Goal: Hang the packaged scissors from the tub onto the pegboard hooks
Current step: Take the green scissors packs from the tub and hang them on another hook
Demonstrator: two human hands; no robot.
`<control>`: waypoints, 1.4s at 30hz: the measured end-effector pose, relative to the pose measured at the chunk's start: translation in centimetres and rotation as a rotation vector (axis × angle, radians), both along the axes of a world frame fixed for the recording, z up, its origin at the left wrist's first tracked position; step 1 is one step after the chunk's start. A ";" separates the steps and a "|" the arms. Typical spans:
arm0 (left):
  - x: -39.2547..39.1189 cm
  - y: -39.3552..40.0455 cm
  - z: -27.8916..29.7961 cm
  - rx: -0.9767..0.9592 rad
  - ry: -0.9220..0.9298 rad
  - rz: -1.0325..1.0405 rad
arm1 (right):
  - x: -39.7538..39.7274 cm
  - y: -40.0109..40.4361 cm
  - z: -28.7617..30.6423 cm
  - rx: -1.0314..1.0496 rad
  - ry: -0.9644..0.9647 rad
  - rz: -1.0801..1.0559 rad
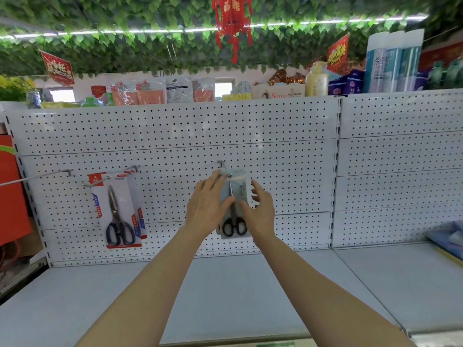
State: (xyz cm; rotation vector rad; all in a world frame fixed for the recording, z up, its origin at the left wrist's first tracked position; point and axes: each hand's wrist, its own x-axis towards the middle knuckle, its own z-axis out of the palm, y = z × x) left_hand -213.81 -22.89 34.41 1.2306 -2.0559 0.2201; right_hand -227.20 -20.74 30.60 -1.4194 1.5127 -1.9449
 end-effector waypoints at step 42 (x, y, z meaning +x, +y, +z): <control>-30.5 44.5 -55.5 0.973 -0.661 -0.216 | -33.6 50.0 -46.8 0.759 1.041 -0.283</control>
